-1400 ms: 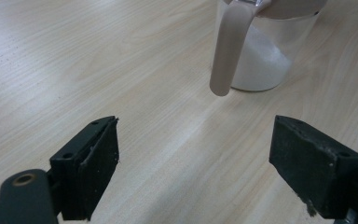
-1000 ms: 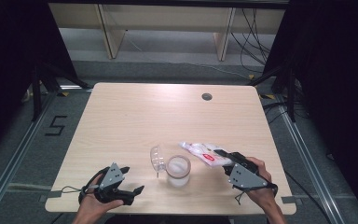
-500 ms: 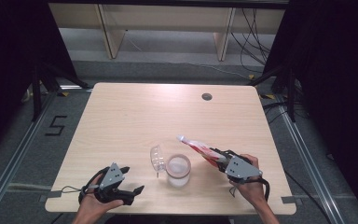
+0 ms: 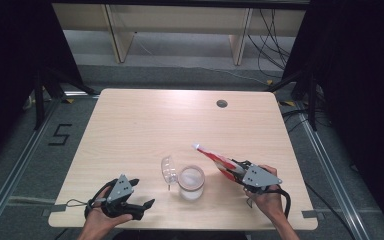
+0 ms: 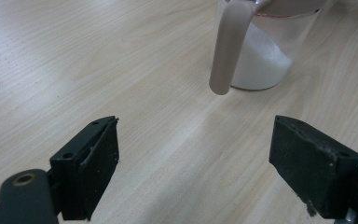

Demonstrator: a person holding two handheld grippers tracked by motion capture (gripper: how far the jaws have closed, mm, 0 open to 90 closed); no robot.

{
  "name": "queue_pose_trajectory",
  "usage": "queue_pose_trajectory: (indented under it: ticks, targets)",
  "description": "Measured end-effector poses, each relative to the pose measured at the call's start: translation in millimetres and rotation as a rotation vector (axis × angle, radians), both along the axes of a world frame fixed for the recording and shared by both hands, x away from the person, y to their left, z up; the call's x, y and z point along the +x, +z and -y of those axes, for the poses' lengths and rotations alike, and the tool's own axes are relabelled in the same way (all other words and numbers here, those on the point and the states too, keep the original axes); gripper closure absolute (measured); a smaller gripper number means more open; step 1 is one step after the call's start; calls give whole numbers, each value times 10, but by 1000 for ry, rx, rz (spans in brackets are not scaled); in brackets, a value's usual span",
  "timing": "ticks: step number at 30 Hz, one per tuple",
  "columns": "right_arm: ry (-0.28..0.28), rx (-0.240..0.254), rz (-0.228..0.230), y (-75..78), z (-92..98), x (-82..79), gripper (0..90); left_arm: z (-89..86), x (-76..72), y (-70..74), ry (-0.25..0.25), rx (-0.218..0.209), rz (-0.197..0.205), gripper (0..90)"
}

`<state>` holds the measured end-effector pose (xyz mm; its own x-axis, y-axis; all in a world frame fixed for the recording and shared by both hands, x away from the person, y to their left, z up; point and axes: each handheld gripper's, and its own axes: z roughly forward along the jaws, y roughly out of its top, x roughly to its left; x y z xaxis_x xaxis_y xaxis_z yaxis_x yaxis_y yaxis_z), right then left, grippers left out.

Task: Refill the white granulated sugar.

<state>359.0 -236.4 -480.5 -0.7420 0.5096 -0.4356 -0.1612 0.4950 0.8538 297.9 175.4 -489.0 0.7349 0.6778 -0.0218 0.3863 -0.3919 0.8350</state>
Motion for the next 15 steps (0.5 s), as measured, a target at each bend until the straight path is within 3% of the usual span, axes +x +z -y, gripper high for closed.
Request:
queue_pose_trajectory:
  ticks: [5,7,10,15]
  targets:
    - [-18,11,-28,3,42,22,784,-2,-1,4,-1,1,3,154]
    - [-40,49,-39,-12,51,23,782,-3,0,3,-1,1,3,154]
    - [-44,36,-65,-2,90,36,779,-2,0,1,0,2,3,154]
    - [-71,66,-97,5,174,27,778,-3,3,2,-1,2,3,154]
